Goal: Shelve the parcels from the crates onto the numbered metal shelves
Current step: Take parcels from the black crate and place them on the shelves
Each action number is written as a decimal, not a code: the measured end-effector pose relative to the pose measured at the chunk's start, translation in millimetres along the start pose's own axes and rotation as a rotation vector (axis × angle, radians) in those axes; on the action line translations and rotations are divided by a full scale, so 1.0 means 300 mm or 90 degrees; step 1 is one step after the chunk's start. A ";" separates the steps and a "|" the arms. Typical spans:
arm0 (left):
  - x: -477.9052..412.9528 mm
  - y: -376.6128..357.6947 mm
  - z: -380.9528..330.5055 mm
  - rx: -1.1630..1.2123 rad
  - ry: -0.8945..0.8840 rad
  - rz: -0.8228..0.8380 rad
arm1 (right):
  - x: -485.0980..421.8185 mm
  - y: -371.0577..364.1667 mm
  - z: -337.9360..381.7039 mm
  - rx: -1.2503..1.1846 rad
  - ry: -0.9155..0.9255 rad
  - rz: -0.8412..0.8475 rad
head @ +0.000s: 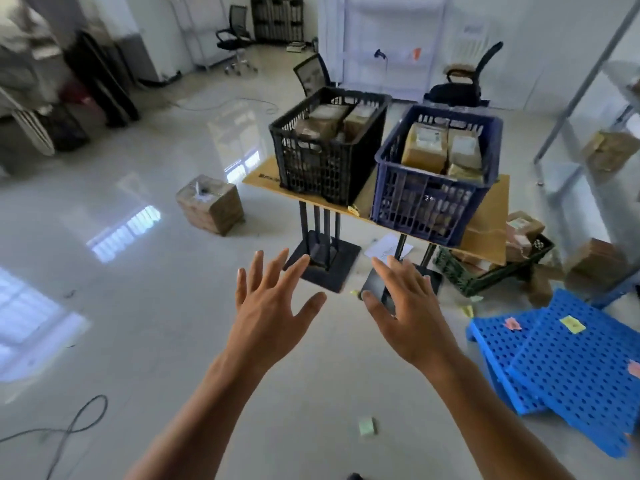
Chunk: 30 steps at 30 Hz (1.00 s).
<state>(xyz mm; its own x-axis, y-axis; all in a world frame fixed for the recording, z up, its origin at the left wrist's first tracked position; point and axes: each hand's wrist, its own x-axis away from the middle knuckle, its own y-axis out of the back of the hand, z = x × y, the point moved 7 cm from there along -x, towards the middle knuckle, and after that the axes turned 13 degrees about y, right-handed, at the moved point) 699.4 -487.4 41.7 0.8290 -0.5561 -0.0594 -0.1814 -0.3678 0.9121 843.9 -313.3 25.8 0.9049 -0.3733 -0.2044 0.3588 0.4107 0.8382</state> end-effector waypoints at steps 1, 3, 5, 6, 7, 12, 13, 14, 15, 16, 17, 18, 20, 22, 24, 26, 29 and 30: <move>-0.060 0.013 0.013 -0.005 0.007 -0.011 | -0.079 0.001 -0.005 -0.002 0.014 0.006; -0.178 0.028 0.047 -0.005 0.027 -0.025 | -0.227 -0.006 -0.011 -0.005 0.041 0.021; -0.295 0.032 0.091 0.005 0.052 -0.035 | -0.369 -0.033 -0.019 -0.008 0.062 0.040; -0.355 0.028 0.115 0.008 0.062 -0.039 | -0.437 -0.052 -0.027 -0.008 0.070 0.049; -0.416 0.021 0.139 0.011 0.071 -0.041 | -0.506 -0.074 -0.037 -0.008 0.078 0.057; -0.762 -0.034 0.256 0.044 0.090 -0.032 | -0.857 -0.186 -0.111 -0.010 0.080 0.050; -0.837 -0.042 0.273 0.047 0.084 -0.026 | -0.926 -0.203 -0.125 -0.009 0.070 0.047; -0.912 -0.048 0.288 0.051 0.079 -0.021 | -0.991 -0.218 -0.137 -0.013 0.060 0.045; -0.987 -0.051 0.299 0.057 0.074 -0.016 | -1.051 -0.226 -0.145 -0.026 0.050 0.043; -1.064 -0.051 0.307 0.061 0.068 -0.010 | -1.111 -0.232 -0.150 -0.042 0.043 0.038; -1.140 -0.051 0.314 0.062 0.059 -0.003 | -1.168 -0.234 -0.156 -0.052 0.036 0.031; -1.217 -0.049 0.317 0.062 0.046 0.001 | -1.226 -0.234 -0.164 -0.054 0.031 0.022; -1.370 -0.044 0.309 0.055 0.014 0.001 | -1.338 -0.225 -0.183 -0.044 0.021 0.002; -1.516 -0.041 0.285 0.042 -0.017 0.008 | -1.452 -0.213 -0.208 -0.026 0.007 -0.012; -1.651 -0.048 0.247 0.043 -0.044 0.020 | -1.556 -0.197 -0.244 -0.011 -0.015 -0.021; -1.781 -0.071 0.211 0.040 -0.066 0.038 | -1.656 -0.191 -0.295 0.006 -0.029 -0.021; -1.988 -0.131 0.167 0.019 -0.100 0.063 | -1.804 -0.209 -0.402 0.044 -0.046 -0.007; -2.057 -0.153 0.154 0.012 -0.108 0.069 | -1.854 -0.222 -0.442 0.053 -0.053 0.000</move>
<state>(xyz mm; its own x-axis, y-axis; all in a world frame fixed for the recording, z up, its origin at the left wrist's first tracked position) 171.8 -161.8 17.6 0.7030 -0.7106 -0.0306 -0.2753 -0.3115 0.9095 347.2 -22.6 16.6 0.8816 -0.4424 -0.1647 0.3355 0.3418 0.8778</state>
